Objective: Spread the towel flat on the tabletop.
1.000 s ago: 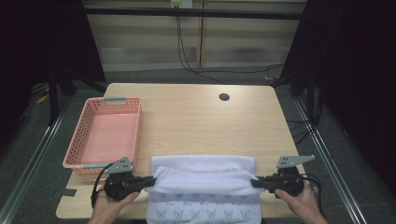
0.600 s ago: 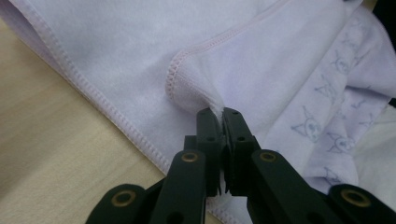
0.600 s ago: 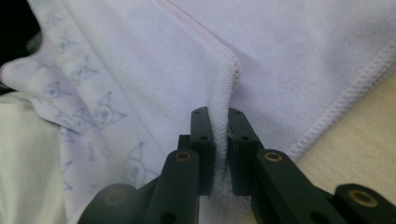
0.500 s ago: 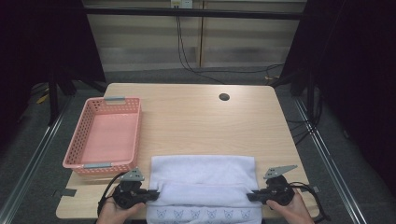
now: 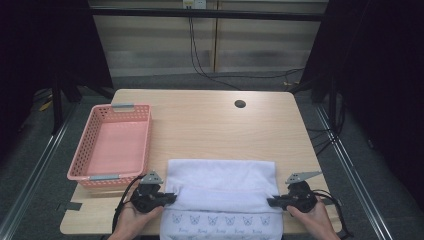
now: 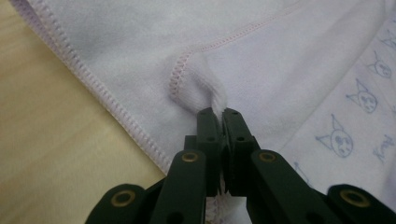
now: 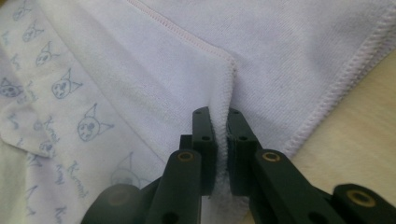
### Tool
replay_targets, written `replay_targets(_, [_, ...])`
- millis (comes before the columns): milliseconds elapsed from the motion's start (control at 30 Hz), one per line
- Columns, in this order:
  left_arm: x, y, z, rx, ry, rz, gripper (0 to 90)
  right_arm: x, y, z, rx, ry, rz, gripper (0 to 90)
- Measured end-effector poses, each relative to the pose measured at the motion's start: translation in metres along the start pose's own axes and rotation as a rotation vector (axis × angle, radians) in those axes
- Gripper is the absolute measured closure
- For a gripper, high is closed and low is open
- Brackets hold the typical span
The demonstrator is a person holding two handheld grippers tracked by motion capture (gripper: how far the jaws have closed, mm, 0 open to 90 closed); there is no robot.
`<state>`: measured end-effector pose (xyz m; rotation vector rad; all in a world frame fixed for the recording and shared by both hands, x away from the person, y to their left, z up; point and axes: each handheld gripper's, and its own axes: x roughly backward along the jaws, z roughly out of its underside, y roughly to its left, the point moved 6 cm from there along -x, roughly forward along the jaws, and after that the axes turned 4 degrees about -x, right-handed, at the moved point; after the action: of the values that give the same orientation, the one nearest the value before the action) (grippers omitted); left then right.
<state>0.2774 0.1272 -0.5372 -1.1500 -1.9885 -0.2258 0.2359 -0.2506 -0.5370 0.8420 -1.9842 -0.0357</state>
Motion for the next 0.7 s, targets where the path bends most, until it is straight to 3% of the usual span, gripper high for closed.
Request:
replay_targets(233, [-0.012,0.007,-0.015,-0.012,0.000,-0.037,87.1,0.000,-0.017,-0.009,-0.029,-0.022,0.019,85.2])
replay_targets(300, [-0.021,0.013,-0.026,0.014,-0.026,-0.064,87.1,0.000,-0.025,-0.014,-0.038,-0.028,0.043,85.2])
replay_targets(367, [-0.023,0.015,-0.029,0.009,-0.020,-0.067,87.1,0.000,-0.027,-0.015,-0.040,-0.031,0.045,85.2])
replay_targets(433, [-0.031,0.021,-0.040,0.004,-0.015,-0.113,87.1,0.000,-0.036,-0.020,-0.051,-0.042,0.054,85.2])
replay_targets(700, [-0.048,0.040,-0.063,0.045,-0.031,-0.146,87.1,-0.003,-0.056,-0.034,-0.072,-0.069,0.080,85.1])
